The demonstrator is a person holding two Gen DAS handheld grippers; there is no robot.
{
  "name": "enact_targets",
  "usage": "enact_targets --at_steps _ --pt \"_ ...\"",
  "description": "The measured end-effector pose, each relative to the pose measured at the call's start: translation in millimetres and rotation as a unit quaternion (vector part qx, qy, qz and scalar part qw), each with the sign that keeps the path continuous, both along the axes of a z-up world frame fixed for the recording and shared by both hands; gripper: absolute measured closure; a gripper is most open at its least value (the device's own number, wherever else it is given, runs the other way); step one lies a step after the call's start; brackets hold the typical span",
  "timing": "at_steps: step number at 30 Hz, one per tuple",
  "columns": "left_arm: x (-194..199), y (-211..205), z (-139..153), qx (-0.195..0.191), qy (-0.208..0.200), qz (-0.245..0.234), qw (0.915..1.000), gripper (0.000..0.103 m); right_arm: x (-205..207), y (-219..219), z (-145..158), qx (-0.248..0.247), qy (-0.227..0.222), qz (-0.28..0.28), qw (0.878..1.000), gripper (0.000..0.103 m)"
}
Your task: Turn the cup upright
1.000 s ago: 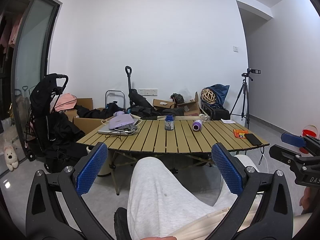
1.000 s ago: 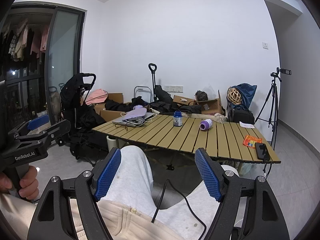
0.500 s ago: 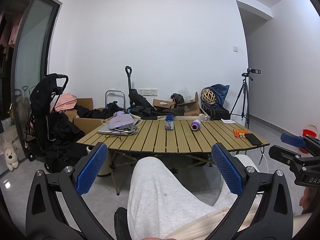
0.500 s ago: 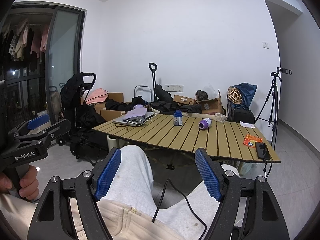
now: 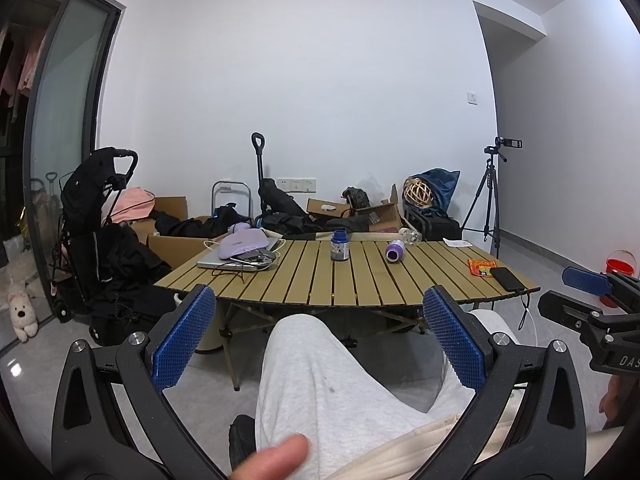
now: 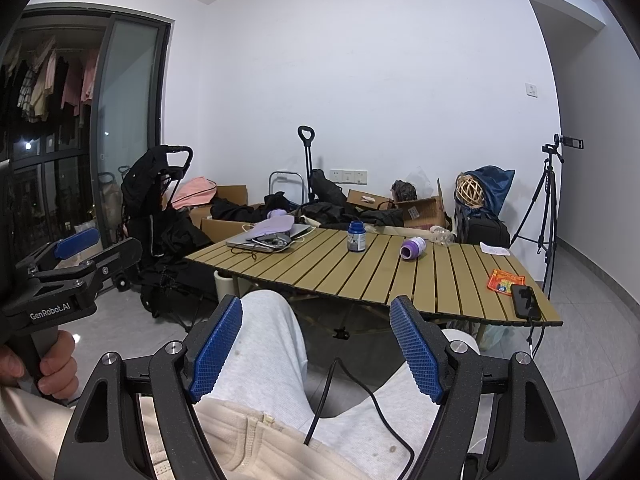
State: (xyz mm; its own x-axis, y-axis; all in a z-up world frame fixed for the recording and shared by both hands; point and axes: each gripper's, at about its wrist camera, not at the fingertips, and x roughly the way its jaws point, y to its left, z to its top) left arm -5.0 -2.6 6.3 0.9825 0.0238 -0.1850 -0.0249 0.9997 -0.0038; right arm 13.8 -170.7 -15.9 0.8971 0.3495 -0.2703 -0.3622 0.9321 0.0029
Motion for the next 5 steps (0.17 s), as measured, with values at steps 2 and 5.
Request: enact_targets --at_steps 2,5 --pt "-0.3 -0.2 -0.1 0.000 -0.001 0.000 1.0000 0.000 0.0 0.2 -1.2 0.000 0.001 0.000 1.000 0.022" --pt "-0.6 0.7 0.2 0.001 -0.002 0.003 1.0000 0.000 0.3 0.1 -2.7 0.001 0.002 0.001 1.000 0.022"
